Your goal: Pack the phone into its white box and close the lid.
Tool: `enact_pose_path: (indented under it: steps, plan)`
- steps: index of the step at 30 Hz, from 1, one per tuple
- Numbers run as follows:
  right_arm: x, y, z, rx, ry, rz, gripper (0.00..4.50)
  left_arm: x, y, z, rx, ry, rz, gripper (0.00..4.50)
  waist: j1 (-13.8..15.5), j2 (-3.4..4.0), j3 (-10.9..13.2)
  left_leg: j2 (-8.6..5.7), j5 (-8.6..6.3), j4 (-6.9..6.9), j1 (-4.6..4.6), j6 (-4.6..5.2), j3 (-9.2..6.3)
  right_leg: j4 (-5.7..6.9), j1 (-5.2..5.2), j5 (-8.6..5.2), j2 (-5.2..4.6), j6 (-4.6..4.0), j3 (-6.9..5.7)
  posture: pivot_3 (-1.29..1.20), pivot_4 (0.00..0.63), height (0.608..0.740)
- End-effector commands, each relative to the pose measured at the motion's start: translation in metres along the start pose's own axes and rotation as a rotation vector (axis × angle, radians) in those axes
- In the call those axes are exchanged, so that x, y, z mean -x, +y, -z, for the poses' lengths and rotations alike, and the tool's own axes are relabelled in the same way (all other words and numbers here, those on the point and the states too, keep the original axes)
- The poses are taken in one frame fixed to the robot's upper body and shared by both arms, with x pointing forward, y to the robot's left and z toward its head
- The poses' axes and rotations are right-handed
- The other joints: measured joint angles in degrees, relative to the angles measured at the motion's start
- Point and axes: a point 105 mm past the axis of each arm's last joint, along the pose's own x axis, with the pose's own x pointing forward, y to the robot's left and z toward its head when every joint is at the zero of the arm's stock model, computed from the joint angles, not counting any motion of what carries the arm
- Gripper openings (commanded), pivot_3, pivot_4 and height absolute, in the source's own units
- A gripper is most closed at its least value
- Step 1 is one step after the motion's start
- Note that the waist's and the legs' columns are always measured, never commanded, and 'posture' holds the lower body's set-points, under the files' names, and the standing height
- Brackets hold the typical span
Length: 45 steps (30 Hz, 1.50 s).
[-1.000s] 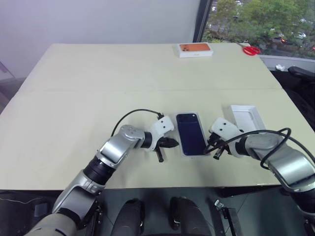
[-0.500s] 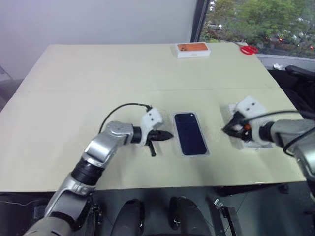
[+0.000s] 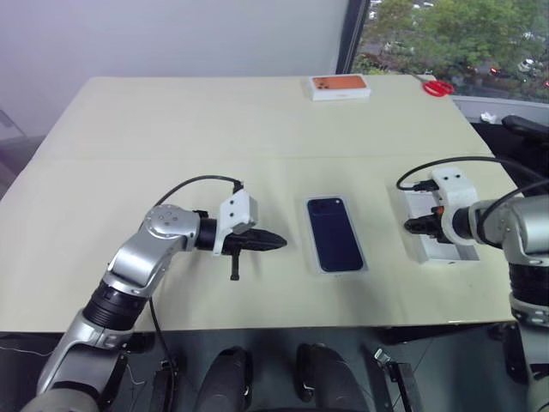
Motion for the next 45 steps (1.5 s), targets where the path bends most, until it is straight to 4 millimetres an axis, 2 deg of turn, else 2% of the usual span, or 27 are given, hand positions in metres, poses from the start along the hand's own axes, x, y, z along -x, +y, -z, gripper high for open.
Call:
enact_pose_path:
  steps: [1,5,8,11,14,17,18,21,23,26,28,32,34,37,40,45]
  plan:
    - [0.004,-0.006,-0.002,-0.024,-0.008,0.017,2.29,-0.001,-0.005,-0.011,-0.045,-0.044,0.008,0.0,-0.1,0.0,0.0,0.0,0.0,0.0,0.0,0.0,0.0,0.0,0.0,0.0,0.0,0.0,0.0,0.0,0.15,0.74]
    - [-0.003,-0.006,0.003,-0.072,0.002,0.008,2.29,-0.003,-0.006,-0.012,-0.037,-0.056,0.004,0.0,-0.1,0.0,0.0,0.02,0.0,0.0,0.01,0.0,-0.01,0.02,0.0,0.0,0.03,0.0,0.0,0.0,0.15,0.74]
    - [-0.005,-0.006,0.003,-0.096,0.0,0.001,1.49,-0.003,-0.005,-0.013,-0.034,-0.064,-0.002,0.0,0.0,0.0,0.0,0.02,0.0,0.0,0.01,0.0,0.0,0.02,0.0,0.0,0.03,0.0,0.0,0.0,0.15,0.74]
    - [-0.005,-0.002,-0.001,-0.111,-0.02,-0.017,0.04,-0.001,0.0,-0.016,-0.027,-0.089,-0.033,0.0,0.0,0.01,0.0,0.02,0.0,0.0,0.01,0.0,0.0,0.02,0.0,0.0,0.03,0.01,0.0,0.0,0.15,0.74]
    - [-0.001,-0.004,-0.008,-0.123,-0.051,0.002,0.04,0.003,0.005,-0.018,-0.021,-0.105,-0.062,0.0,-0.1,0.01,0.0,0.02,0.0,0.0,0.01,0.0,0.0,0.02,0.0,0.01,0.03,0.01,0.0,0.0,0.15,0.74]
    - [0.008,-0.003,-0.026,-0.153,-0.134,-0.013,0.04,0.009,0.01,-0.017,-0.011,-0.112,-0.106,0.0,-0.2,0.03,0.0,0.03,0.0,-0.01,0.02,0.0,-0.01,0.03,0.0,0.01,0.04,0.01,0.0,0.0,0.15,0.74]
    - [0.015,0.004,-0.036,-0.142,-0.185,-0.055,0.04,0.013,0.015,-0.016,-0.007,-0.115,-0.139,0.0,-0.2,0.04,0.0,0.03,0.0,-0.01,0.02,0.0,0.0,0.03,-0.01,0.01,0.04,0.01,0.0,0.0,0.15,0.74]
    - [0.041,0.047,-0.069,-0.143,-0.377,-0.353,0.04,0.029,0.032,-0.008,0.03,-0.116,-0.251,0.0,-0.7,0.04,0.0,0.07,0.0,-0.01,0.03,0.0,-0.01,0.05,-0.01,0.01,0.08,0.01,0.0,0.0,0.15,0.74]
    - [0.055,0.075,-0.079,-0.134,-0.456,-0.539,0.04,0.037,0.04,-0.001,0.041,-0.101,-0.302,0.0,-1.1,0.04,0.0,0.12,0.0,-0.02,0.06,0.01,-0.04,0.08,-0.01,0.01,0.13,0.01,-0.01,0.0,0.15,0.74]
    - [0.064,0.109,-0.079,-0.131,-0.48,-0.74,0.04,0.05,0.057,0.008,0.05,-0.1,-0.411,0.0,-1.2,0.04,0.0,0.14,0.0,-0.06,0.06,0.01,-0.12,0.11,0.0,0.01,0.12,0.01,-0.03,0.0,0.15,0.74]
    - [0.065,0.124,-0.079,-0.151,-0.468,-0.813,0.04,0.055,0.065,0.011,0.07,-0.114,-0.455,0.0,-1.2,0.04,0.0,0.12,0.0,-0.05,0.04,0.01,-0.1,0.11,0.0,0.01,0.07,0.01,-0.03,0.0,0.15,0.74]
    - [0.073,0.158,-0.078,-0.217,-0.442,-0.997,0.04,0.056,0.067,0.016,0.066,-0.1,-0.458,0.0,-1.2,0.04,0.0,0.07,0.0,-0.04,0.02,0.01,-0.06,0.11,0.0,0.02,-0.01,0.02,-0.01,0.0,0.15,0.74]
    - [0.081,0.173,-0.077,-0.325,-0.414,-1.077,0.04,0.056,0.068,0.018,0.064,-0.09,-0.466,0.0,-1.2,0.04,0.0,0.06,0.0,-0.04,-0.02,0.01,-0.07,0.1,-0.03,0.02,-0.04,0.02,-0.02,0.0,0.15,0.74]
    - [0.081,0.189,-0.079,-0.454,-0.395,-1.101,0.04,0.056,0.069,0.019,0.066,-0.091,-0.469,0.0,-1.5,0.04,0.0,0.06,-0.01,-0.05,-0.03,0.03,-0.03,0.08,-0.04,0.02,-0.06,0.03,-0.01,0.0,0.15,0.74]
    - [0.072,0.206,-0.078,-0.628,-0.353,-1.068,0.04,0.05,0.067,0.019,0.059,-0.087,-0.451,0.0,-1.7,0.06,0.0,0.12,-0.01,-0.04,0.03,0.03,0.0,0.12,-0.03,0.03,0.02,0.03,0.06,0.0,0.15,0.74]
    - [0.057,0.214,-0.062,-0.768,-0.258,-0.989,0.04,0.042,0.065,0.018,0.059,-0.087,-0.425,0.0,-1.4,0.07,0.0,0.17,-0.01,-0.04,-0.02,0.03,-0.06,0.17,-0.09,0.02,0.05,0.03,0.02,0.0,0.15,0.74]
